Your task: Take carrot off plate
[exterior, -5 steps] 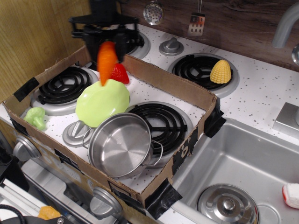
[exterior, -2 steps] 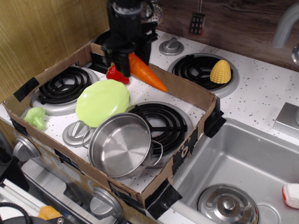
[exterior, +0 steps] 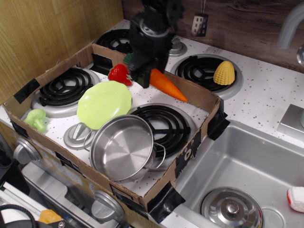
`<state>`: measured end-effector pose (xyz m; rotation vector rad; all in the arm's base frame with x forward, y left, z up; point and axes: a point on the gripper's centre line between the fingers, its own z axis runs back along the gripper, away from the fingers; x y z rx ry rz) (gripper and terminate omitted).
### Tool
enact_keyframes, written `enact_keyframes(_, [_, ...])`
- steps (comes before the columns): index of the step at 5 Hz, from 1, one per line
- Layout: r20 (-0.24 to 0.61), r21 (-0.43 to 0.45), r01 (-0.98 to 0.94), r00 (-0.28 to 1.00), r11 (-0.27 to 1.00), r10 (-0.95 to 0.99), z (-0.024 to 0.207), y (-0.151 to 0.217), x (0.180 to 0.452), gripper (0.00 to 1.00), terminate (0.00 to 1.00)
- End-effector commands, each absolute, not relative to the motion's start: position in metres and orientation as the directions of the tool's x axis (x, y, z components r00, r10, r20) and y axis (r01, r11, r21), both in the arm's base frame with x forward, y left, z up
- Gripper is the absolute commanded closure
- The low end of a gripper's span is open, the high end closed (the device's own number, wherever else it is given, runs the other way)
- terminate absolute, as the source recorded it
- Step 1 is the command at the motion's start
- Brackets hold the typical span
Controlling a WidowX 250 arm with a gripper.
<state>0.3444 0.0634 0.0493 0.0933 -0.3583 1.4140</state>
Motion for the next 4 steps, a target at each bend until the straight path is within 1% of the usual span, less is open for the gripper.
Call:
enact_keyframes(1, [0.373,-0.232,-0.952,0.1,0.197,0.923,0.0609,0.0588,0.3573,1.0,0.0])
enact_keyframes(2, [0.35,-0.251,-0.948,0.101,0.197,0.931,0.0573,0.0581,0.3523,1.0,0.0])
enact_keyframes(3, [0.352,-0.247,-0.944,0.122,0.217,0.928,0.0585,0.0565,0.3505,0.0,0.0])
enact_keyframes(4, [0.374,-0.255,-0.933,0.148,0.255,0.916,0.0637,0.0542,0.3534,0.0,0.0])
